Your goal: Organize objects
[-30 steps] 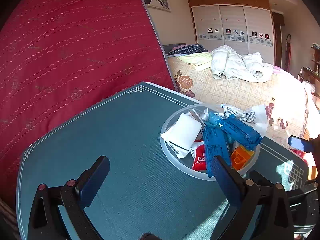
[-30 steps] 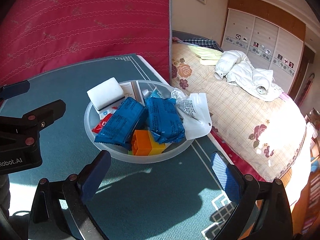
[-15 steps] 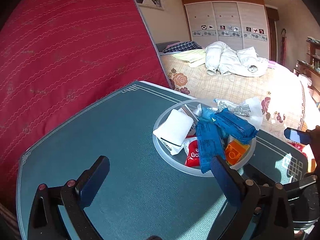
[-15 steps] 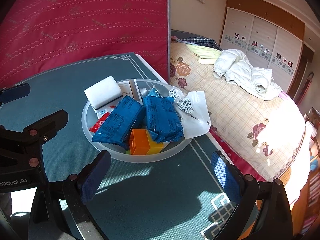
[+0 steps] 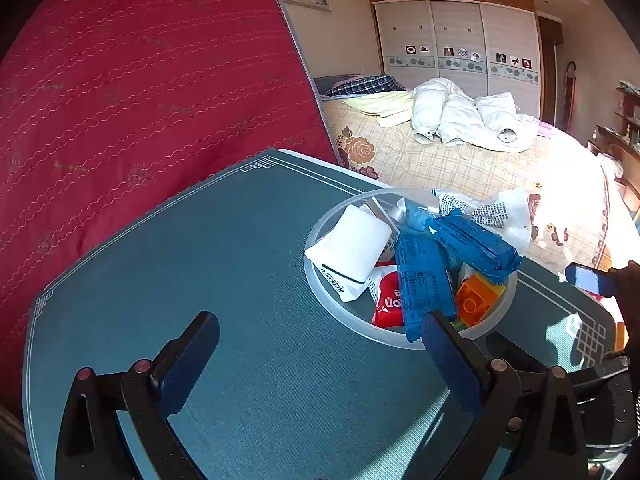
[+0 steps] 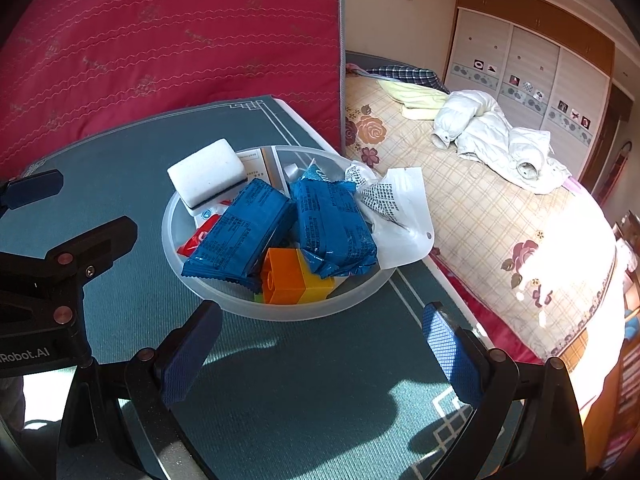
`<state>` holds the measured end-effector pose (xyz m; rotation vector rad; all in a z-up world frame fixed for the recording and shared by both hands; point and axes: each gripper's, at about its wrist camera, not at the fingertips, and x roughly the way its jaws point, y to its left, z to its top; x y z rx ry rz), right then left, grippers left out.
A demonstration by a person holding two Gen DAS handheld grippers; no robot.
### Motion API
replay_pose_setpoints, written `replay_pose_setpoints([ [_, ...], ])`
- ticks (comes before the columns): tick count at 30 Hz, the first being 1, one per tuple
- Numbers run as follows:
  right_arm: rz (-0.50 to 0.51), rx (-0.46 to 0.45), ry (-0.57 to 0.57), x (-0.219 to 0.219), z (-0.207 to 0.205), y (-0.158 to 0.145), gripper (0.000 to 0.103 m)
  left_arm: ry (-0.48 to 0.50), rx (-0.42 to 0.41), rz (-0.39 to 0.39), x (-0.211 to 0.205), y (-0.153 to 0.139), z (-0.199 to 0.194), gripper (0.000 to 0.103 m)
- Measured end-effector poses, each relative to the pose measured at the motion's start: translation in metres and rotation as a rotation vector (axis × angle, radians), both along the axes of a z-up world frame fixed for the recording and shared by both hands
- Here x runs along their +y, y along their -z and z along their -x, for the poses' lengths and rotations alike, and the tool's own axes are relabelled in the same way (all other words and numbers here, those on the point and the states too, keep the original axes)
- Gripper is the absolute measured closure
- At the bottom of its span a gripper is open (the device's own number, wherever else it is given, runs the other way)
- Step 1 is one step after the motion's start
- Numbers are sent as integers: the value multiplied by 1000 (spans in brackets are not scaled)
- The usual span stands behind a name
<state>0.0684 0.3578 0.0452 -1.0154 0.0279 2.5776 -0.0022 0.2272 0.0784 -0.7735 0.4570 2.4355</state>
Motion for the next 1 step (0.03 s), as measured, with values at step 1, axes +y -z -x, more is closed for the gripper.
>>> replay_pose_setpoints([
  [1, 3, 0, -1, 0, 0, 0, 2, 1, -1, 1, 0, 0, 0, 0],
])
